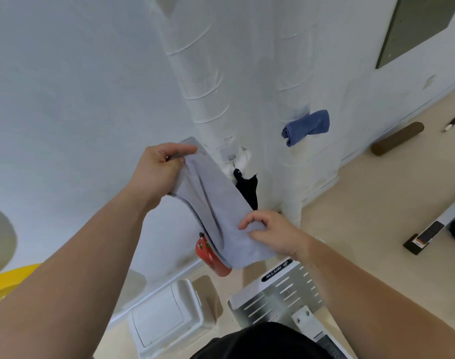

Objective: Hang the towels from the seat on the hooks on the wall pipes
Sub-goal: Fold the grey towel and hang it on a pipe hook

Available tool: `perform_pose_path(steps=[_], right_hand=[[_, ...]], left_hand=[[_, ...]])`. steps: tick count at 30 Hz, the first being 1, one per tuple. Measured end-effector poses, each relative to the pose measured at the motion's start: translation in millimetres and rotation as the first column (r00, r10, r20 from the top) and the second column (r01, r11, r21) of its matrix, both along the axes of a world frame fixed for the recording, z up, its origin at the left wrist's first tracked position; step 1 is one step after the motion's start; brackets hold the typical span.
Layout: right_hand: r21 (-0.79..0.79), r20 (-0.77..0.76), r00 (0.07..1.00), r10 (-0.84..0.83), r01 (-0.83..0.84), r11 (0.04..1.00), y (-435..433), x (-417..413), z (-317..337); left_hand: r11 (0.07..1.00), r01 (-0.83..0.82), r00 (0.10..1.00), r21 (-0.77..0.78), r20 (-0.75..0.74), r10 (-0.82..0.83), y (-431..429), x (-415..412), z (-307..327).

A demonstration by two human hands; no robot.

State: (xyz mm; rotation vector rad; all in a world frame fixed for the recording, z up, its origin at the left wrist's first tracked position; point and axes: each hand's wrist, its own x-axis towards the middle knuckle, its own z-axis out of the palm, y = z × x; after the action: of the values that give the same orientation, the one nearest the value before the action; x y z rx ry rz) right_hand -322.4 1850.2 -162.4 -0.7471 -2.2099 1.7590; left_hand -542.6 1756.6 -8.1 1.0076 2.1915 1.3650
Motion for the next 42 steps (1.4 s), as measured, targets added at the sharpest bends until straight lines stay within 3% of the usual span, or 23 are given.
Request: perform_pose_path(steps=[6,9,12,17,23,30,34,37,39,42], right_hand=[[-0.147,0.123,0.992,-0.009,0.027,0.989,19,29,-11],[-0.284,0.097,0.988,-0.121,0.144,0.948,24,39,-10],[-0.318,0.044,0.958,-0.282,0.281,0.906,27,44,-8],[-0.204,-0.033,0.904,-0.427,0.412,0.888,16,35,3],[-0.095,-0.024,0.928,-0.372,0.369,0.925,-4,13,25],[-0.024,-0.018,0.904,-0.426,0.426,0.904,-20,-9,46],[-0.356,-0.066,0.886,-0.459,0.409,0.840,-28,-11,58],[-0.483,-0.090,0.902,-0.423,0.332,0.810,-29,-11,63],[-0.411,-0.107,0.917,-0.383,0.310,0.858,-27,-9,60],[0.130,-0.105,0.941,-0.323,0.335,0.933,-16,3,51]], left_hand=[[0.991,-0.070,0.996,-0.111,0.042,0.075,-30,-25,-36],[0.992,-0.052,0.997,-0.117,0.056,0.058,-40,-27,-54],[0.994,0.009,1.000,-0.110,0.028,-0.006,-48,-22,-71],[0.989,0.060,0.987,-0.137,-0.140,-0.079,-49,11,-101],[0.958,0.264,0.926,-0.112,-0.249,-0.284,-39,62,-110],[0.944,0.323,0.929,-0.060,-0.169,-0.329,-39,96,-110],[0.957,0.287,0.946,-0.036,-0.149,-0.289,-39,101,-102],[0.954,0.287,0.937,-0.084,-0.184,-0.298,-40,96,-101],[0.952,0.301,0.942,-0.061,-0.137,-0.306,-39,91,-98],[0.961,0.277,0.960,-0.012,-0.045,-0.277,-39,81,-88]])
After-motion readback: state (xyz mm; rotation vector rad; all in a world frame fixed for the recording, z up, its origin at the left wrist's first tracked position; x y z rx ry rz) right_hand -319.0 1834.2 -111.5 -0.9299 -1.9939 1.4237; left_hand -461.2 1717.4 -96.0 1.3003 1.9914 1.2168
